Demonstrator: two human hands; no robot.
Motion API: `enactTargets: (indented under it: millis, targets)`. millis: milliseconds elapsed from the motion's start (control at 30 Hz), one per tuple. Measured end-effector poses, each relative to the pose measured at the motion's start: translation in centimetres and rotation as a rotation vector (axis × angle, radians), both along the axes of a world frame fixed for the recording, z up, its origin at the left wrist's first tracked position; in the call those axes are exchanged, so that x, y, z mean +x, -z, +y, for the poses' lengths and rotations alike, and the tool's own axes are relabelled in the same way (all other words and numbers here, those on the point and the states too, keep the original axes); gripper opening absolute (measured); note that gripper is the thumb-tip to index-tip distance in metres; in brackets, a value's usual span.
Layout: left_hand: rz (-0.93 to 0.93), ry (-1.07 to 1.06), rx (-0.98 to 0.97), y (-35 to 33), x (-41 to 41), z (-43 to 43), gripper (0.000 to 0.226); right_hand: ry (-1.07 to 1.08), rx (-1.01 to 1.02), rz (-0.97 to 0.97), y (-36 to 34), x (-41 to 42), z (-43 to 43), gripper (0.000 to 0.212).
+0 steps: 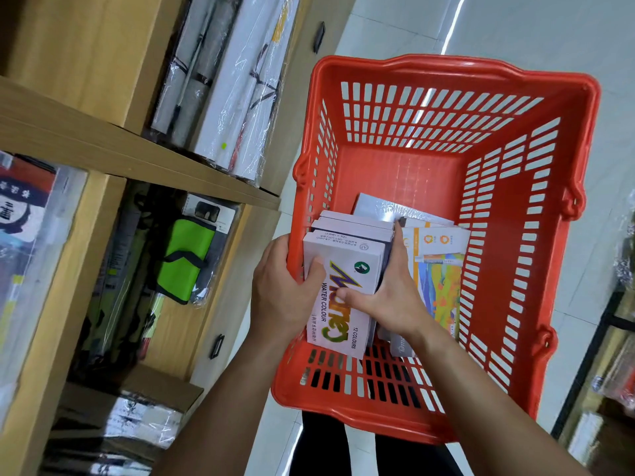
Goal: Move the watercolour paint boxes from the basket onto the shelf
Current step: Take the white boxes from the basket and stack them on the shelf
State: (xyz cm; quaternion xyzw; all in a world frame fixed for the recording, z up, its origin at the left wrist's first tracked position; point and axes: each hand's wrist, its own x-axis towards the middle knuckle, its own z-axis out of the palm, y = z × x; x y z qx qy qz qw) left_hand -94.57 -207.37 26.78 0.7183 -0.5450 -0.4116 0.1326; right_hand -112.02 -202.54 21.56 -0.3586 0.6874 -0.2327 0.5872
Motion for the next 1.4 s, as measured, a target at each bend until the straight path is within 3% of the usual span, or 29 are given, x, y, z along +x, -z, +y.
enactTargets:
  millis: [400, 533, 700, 833, 933, 1033, 1167, 1400]
  targets:
    - [0.118, -0.014, 0.001, 0.2, 0.8, 0.5, 0.040, 0.104, -0.075, -0.014, -2.6, -1.1, 0.6, 0.143]
    - [0.149, 0.042, 0.030, -1.0, 0.7, 0.7, 0.055, 0.146, -0.098, -0.008, -5.9, -2.4, 0.7, 0.132]
    - [0.084, 0.120, -0.042, -4.8, 0.1, 1.6, 0.085, 0.108, -0.139, -0.062, -11.0, -4.5, 0.5, 0.141]
    - [0.301, 0.178, 0.042, -8.9, -0.9, 3.1, 0.073, 0.115, -0.185, -0.153, -15.7, -5.7, 0.4, 0.131]
    - [0.607, 0.150, 0.149, -12.1, -2.3, 4.2, 0.068, 0.079, -0.206, -0.244, -19.5, -6.5, -0.3, 0.129]
    - [0.847, 0.018, 0.137, -14.8, -3.1, 4.9, 0.065, 0.058, -0.258, -0.306, -22.8, -6.3, -1.1, 0.097]
    - [0.931, -0.152, 0.087, -18.1, -3.0, 4.9, 0.077, 0.162, -0.340, -0.371, -25.9, -4.4, -0.8, 0.077]
    - [0.942, -0.283, -0.052, -23.8, -0.8, 5.8, 0.057, 0.106, -0.360, -0.516, -28.5, 0.0, 3.7, 0.085]
